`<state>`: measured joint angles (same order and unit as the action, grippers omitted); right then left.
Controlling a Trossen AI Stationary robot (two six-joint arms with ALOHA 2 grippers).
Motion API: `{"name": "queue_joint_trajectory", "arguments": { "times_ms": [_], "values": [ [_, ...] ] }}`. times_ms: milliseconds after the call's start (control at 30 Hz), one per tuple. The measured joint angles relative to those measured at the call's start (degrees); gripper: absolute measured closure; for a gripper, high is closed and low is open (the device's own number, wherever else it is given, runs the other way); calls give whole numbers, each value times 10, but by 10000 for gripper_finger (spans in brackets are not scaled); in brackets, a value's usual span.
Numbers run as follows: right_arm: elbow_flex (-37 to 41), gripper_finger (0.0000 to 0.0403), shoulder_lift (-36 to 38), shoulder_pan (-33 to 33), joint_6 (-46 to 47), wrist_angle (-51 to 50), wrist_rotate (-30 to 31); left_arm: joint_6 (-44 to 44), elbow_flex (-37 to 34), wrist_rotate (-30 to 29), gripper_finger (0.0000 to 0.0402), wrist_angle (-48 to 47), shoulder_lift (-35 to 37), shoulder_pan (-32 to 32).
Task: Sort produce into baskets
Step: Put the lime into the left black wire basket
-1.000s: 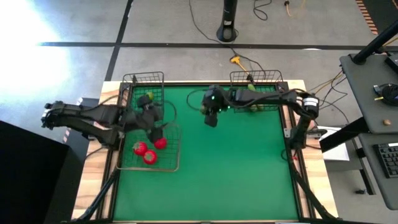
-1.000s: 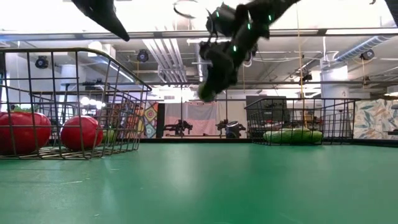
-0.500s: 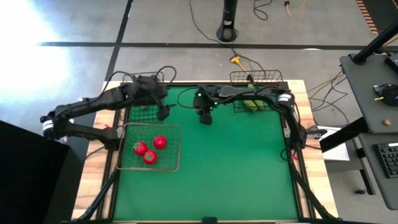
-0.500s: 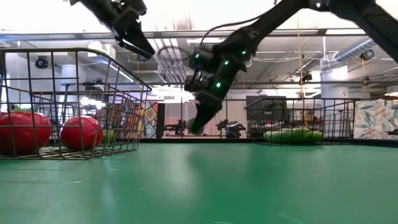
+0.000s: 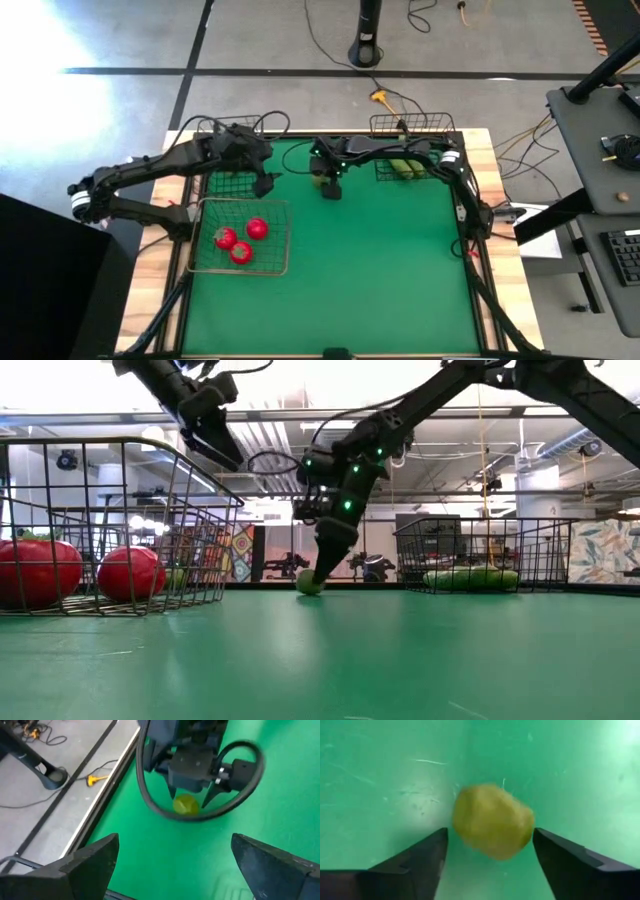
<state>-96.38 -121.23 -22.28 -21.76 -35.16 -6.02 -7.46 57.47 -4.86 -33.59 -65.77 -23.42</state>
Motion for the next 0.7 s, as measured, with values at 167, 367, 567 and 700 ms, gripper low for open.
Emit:
{"name": "queue_joint_trajectory", "arguments": {
  "times_ms": [167, 367, 567, 700],
  "values": [
    [0, 66, 54, 1, 8, -71, 2, 9, 0, 0, 35, 9, -16, 0],
    [18, 50, 175, 25, 56, -166, 95, -6, 19, 46, 35, 51, -101, -10],
    [92, 56, 326, 82, 133, -163, 116, -30, 88, 60, 35, 68, -221, -36],
    [163, 63, 414, 130, 180, -127, 120, -45, 130, 59, 35, 57, -284, -51]
  ]
}}
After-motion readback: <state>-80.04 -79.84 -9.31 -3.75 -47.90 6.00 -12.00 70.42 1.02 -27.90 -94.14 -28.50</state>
